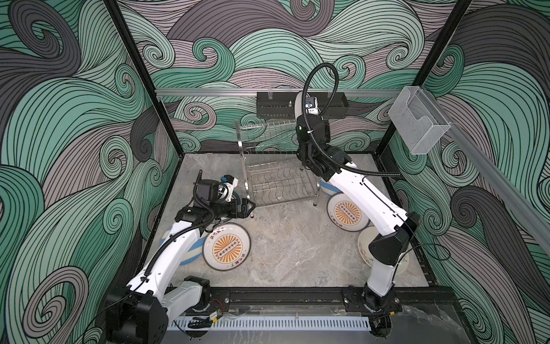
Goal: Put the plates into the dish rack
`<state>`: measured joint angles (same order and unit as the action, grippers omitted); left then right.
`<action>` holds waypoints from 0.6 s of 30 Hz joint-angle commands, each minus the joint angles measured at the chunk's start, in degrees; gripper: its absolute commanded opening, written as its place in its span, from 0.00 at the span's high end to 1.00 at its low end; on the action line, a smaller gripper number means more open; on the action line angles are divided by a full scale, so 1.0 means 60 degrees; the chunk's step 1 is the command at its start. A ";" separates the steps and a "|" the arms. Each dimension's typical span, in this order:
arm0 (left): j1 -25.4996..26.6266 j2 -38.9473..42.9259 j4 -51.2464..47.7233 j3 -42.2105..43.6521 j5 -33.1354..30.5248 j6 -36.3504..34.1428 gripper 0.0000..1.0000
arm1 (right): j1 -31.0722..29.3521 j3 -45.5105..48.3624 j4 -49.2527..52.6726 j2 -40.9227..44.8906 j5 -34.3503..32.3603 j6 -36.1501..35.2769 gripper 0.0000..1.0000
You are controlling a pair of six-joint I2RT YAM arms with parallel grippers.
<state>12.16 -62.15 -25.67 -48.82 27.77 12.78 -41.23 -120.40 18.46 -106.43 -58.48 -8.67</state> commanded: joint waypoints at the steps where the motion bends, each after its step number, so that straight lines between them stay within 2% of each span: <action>1: 0.0053 0.0068 0.0045 0.0034 0.0220 -0.0137 0.01 | 0.0053 -0.0103 -0.0074 -0.0088 -0.0049 0.0512 1.00; 18: 0.0078 0.0089 0.0015 0.0028 0.0187 -0.0177 0.01 | 0.0287 -0.0098 0.0930 -0.0375 0.0071 0.1424 1.00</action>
<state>12.19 -62.15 -25.69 -48.82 27.77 12.53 -40.82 -120.75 22.90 -109.14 -57.54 -2.00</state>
